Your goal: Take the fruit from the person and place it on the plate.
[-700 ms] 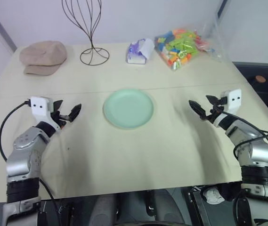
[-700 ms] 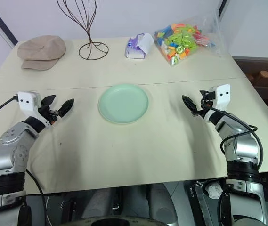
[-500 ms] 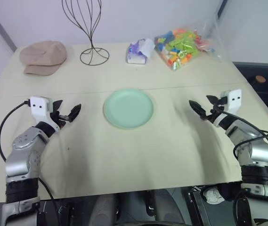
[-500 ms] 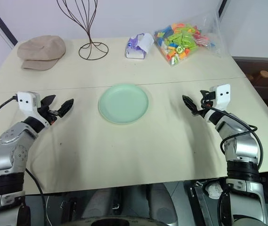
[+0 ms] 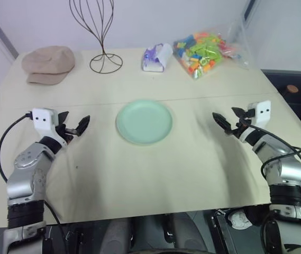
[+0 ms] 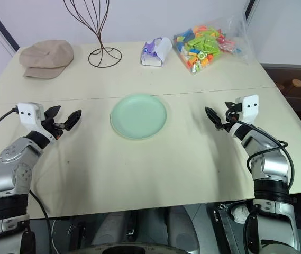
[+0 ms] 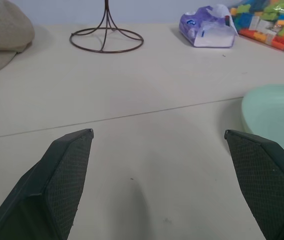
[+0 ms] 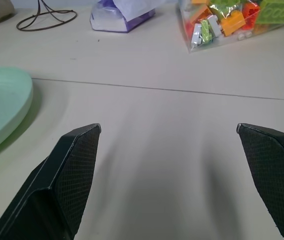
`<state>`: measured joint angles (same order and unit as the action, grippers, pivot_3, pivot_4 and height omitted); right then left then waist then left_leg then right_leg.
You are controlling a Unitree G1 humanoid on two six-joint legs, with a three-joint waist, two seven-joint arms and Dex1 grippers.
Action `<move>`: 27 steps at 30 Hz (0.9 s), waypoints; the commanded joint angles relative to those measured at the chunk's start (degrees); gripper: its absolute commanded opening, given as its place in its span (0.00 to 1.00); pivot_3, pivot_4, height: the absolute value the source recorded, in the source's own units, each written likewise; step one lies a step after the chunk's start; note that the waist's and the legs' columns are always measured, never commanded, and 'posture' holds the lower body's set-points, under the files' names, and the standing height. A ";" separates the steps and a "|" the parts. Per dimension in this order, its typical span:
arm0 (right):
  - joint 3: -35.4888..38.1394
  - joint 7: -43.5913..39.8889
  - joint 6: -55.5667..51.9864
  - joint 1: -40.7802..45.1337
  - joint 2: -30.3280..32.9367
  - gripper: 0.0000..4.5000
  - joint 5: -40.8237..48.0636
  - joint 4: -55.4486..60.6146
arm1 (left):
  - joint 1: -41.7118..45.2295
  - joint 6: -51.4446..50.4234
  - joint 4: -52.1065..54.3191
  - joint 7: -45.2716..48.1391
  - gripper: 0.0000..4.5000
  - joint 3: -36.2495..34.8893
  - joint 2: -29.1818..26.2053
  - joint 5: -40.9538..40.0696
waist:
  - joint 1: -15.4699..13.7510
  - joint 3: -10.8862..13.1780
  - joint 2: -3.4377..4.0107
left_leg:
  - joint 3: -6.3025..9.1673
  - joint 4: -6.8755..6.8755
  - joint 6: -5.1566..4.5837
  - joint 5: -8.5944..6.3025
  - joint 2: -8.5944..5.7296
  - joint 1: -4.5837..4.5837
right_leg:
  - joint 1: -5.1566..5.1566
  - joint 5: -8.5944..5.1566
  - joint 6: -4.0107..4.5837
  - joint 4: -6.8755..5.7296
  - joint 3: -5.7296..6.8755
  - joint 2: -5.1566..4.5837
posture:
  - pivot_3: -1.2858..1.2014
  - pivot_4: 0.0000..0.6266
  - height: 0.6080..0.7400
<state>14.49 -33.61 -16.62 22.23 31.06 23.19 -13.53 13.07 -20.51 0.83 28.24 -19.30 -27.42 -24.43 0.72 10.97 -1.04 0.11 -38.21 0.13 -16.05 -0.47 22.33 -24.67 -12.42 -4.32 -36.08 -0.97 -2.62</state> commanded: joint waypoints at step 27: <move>1.35 -0.24 1.21 0.40 0.00 1.00 -0.28 0.91 | -0.10 1.24 1.36 -0.21 0.98 -1.27 -0.93 -0.14 | 0.00 0.00 0.00 | 0.00 0.00 0.00 0.00 0.00 0.00 | 0.00 0.00 0.00 0.00 0.00 -0.01 | 0.52 0.24 1.00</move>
<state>14.49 -33.99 -16.41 22.42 31.05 22.68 -13.79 12.91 -20.49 0.84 28.03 -19.33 -27.42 -24.40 0.72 10.97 -1.04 0.12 -38.21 0.13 -16.05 -0.47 22.33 -24.67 -12.42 -4.32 -36.08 -0.97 -2.63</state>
